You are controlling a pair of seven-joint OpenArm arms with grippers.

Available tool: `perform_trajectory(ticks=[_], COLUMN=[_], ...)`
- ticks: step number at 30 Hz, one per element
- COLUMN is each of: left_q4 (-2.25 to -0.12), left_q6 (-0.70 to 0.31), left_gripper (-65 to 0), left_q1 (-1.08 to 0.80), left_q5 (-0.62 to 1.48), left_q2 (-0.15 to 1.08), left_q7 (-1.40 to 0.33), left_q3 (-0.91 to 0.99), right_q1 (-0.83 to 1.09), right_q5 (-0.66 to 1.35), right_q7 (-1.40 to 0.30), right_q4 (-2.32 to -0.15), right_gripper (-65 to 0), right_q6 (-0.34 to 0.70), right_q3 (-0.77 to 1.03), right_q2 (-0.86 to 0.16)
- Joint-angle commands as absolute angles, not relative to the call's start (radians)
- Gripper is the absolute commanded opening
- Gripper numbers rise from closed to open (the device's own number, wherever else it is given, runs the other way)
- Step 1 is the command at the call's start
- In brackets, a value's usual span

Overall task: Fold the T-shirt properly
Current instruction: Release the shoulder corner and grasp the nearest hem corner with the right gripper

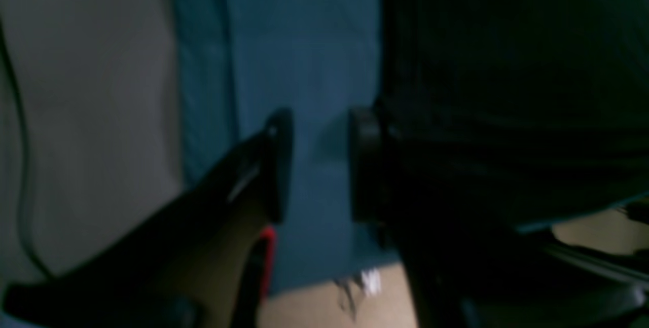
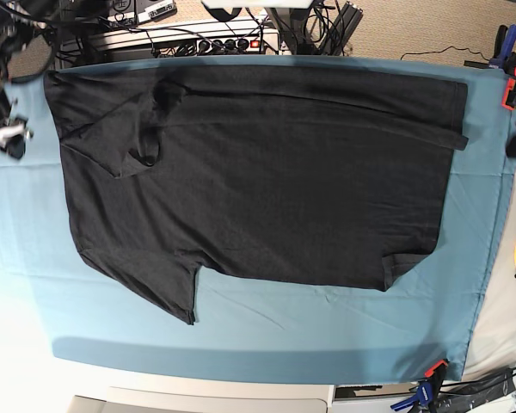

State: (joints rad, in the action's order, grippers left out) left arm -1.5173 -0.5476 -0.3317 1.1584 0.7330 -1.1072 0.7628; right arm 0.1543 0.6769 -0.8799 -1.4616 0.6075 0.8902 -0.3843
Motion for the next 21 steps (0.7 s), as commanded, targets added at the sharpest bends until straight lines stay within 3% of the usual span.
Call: perform_trajectory(ticks=[1, 6, 12, 17, 21], left_q4=[-1.535, -1.536, -1.536, -1.536, -1.536], left_q6=[-0.552, -0.550, -0.551, -0.551, -0.551], left_gripper=[-45.1, -45.1, -45.1, -45.1, -45.1], left_q1=[-0.312, -0.263, -0.263, -0.264, -0.264], left_q5=[1.160, 1.121, 1.100, 1.075, 1.073], left_q2=[0.770, 0.791, 0.796, 0.796, 0.796], left_q7=[-1.075, -1.046, -1.046, -1.047, -1.047], left_q3=[0.774, 0.768, 0.727, 0.727, 0.727], right_q1=[0.123, -0.025, -0.239, -0.499, -0.683], right_q5=[0.682, 0.596, 0.387, 0.216, 0.208], right_q7=[-0.850, -0.814, -0.710, -0.554, -0.502], right_q4=[-1.477, -1.477, -1.425, -1.116, -0.848], right_gripper=[-48.9, -48.8, -48.8, -48.9, -48.9], right_q6=[0.613, 0.613, 0.582, 0.525, 0.497], right_q3=[0.897, 0.861, 0.643, 0.487, 0.458], right_q2=[-0.416, -0.416, -0.416, -0.416, -0.415])
